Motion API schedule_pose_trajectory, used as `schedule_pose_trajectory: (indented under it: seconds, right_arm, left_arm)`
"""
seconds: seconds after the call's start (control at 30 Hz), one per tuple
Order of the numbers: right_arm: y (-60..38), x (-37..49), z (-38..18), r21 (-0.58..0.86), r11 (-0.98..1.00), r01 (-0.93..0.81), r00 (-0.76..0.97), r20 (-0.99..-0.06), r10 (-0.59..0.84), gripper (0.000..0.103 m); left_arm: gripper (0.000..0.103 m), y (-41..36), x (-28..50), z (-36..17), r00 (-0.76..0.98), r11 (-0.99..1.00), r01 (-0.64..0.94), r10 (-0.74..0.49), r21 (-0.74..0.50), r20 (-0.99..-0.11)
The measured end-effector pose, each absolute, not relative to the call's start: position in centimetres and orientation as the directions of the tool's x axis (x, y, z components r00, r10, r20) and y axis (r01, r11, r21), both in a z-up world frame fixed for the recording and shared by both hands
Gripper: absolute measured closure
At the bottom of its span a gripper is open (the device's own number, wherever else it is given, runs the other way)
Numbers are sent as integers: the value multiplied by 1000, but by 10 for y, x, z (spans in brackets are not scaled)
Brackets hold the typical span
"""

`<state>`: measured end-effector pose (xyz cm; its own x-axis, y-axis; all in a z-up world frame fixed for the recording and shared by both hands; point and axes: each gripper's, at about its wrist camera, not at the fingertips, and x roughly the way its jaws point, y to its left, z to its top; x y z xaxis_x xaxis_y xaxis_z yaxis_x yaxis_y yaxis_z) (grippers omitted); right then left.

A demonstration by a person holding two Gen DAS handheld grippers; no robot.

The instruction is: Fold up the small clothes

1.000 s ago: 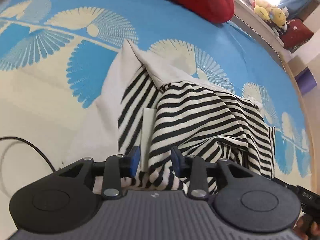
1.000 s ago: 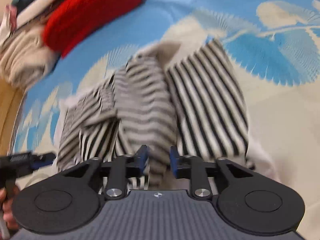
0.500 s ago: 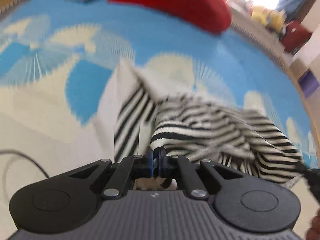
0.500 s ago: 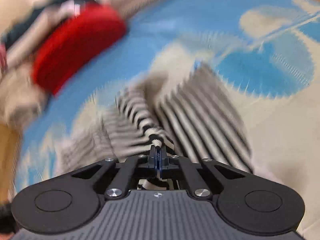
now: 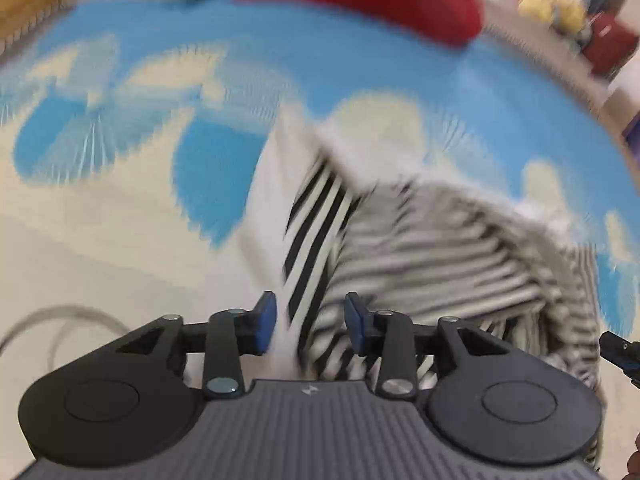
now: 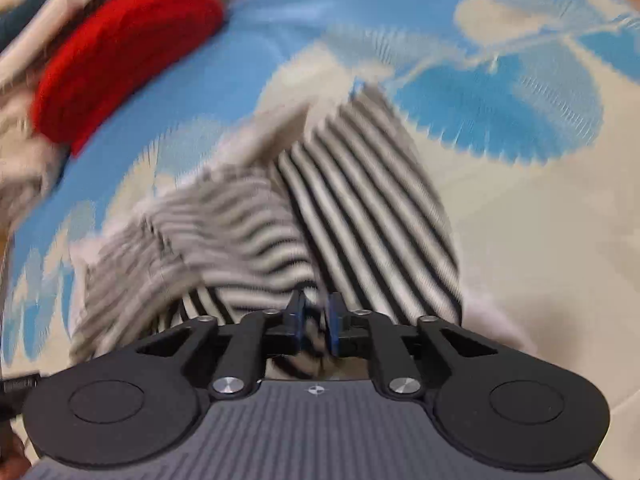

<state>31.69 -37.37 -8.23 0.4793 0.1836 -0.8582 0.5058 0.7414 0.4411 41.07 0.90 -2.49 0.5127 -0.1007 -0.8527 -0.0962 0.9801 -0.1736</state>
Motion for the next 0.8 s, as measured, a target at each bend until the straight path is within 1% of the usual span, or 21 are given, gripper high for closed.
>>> schedule_pose_trajectory:
  seconds: [0.07,0.1,0.13,0.17,0.2,0.23,0.27,0.3,0.33,0.37,0.47,0.53,0.6,0.67,0.7,0.73,0.77,0.8]
  right_arm:
    - [-376,314,-68,455,741,493,551,-823,138,84]
    - [-376,313,-62,459,749,478,583,-804,120,84]
    - [-375,313,-59,471,756,454,608,-784,123,84]
    - [-374,314,-58,488,761,427,618,-772,148,83]
    - [-371,317,-61,503,763,406,608,-772,185,79]
    - [-368,320,-69,505,763,403,572,-790,220,77]
    - [-364,324,-82,478,771,422,496,-833,245,75]
    - [-362,327,-96,436,782,445,420,-873,248,76]
    - [-361,326,-109,399,790,466,358,-901,244,76]
    - [-362,324,-115,383,786,485,342,-910,233,76]
    - [-366,324,-99,352,799,488,379,-910,169,75]
    - [-371,320,-87,353,801,484,429,-893,135,75]
    - [-375,318,-87,400,783,477,452,-875,173,75]
    - [-375,315,-98,406,772,489,401,-891,214,75]
    - [-371,314,-106,380,777,501,355,-910,216,73]
    - [-371,312,-114,360,776,518,318,-923,216,70]
    - [-373,310,-117,361,761,539,310,-925,219,63]
    - [-377,306,-116,367,737,568,308,-925,223,62]
  left_arm:
    - [62,7,407,-14,578,954,-20,-232,-298,-782]
    - [62,5,407,-12,580,944,-2,-267,-329,-770]
    - [62,1,408,-14,566,942,11,-281,-334,-775]
    - [62,-3,409,-19,533,952,18,-268,-306,-803]
    - [62,-7,412,-31,474,968,19,-230,-251,-850]
    - [63,-10,415,-49,389,983,7,-174,-185,-905]
    - [66,-9,416,-64,324,988,-14,-143,-155,-935]
    - [66,-6,416,-73,288,988,-38,-132,-149,-948]
    - [66,-3,415,-74,287,984,-53,-150,-172,-946]
    - [66,1,413,-68,300,982,-51,-161,-185,-940]
    - [65,4,411,-41,387,975,15,-209,-221,-898]
    - [65,5,408,-35,401,970,21,-230,-242,-886]
    - [65,3,406,-42,379,971,9,-226,-240,-898]
    - [65,0,406,-61,306,984,10,-173,-178,-936]
    - [65,-3,407,-69,275,989,15,-147,-148,-950]
    - [65,-4,406,-68,273,989,24,-145,-144,-951]
    - [65,-4,405,-62,287,988,33,-152,-148,-946]
    - [65,-3,404,-54,306,987,43,-160,-155,-938]
